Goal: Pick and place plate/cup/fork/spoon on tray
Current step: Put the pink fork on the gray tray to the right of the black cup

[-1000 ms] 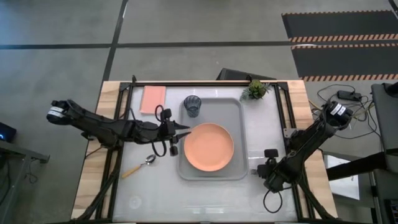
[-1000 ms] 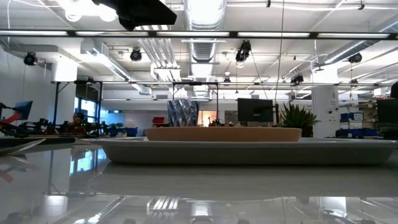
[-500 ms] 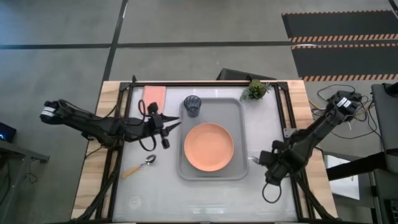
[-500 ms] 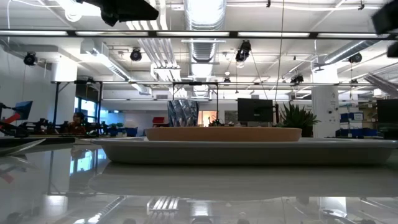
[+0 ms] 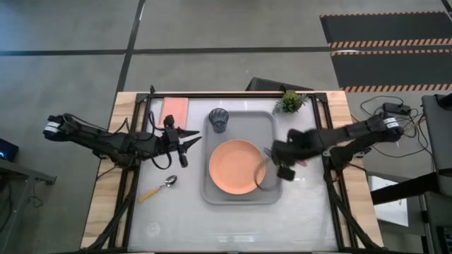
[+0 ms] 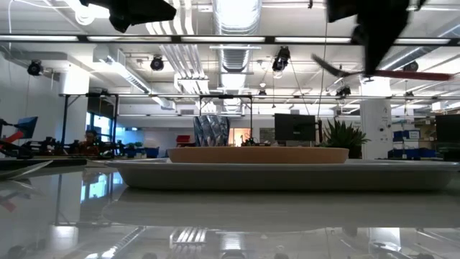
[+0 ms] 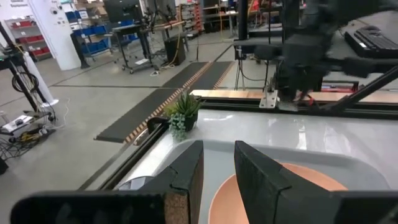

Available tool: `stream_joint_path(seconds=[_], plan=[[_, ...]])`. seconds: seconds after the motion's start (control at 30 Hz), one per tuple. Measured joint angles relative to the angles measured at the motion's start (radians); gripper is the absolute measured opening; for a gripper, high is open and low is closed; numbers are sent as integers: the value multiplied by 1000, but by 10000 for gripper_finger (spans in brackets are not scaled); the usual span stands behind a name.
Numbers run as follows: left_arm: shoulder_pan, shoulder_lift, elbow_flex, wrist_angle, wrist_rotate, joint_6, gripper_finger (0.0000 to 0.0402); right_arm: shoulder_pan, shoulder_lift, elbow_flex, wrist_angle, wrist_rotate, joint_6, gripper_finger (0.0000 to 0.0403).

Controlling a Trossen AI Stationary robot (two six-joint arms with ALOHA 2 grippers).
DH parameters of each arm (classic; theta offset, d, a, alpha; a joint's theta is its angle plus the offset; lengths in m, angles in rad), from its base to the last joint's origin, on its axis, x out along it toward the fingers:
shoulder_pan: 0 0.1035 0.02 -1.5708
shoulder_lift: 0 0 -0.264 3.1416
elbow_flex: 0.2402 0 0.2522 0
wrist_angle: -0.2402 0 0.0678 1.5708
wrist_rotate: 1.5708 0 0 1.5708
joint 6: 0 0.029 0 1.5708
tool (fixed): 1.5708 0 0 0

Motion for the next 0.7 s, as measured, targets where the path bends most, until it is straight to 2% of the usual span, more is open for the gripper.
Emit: stream_joint_path(seconds=[0.17,0.33,0.53,0.7], plan=[[0,-16,-9,-2,3,-1,73,-190,94,109,5,0,-263,20],[0,-14,-9,-2,4,-1,73,-333,213,219,34,0,-509,20],[0,-15,-9,-1,5,-1,73,-435,366,337,57,-1,-742,20],[0,-15,-9,-2,5,0,73,-487,462,376,90,-1,-887,20]])
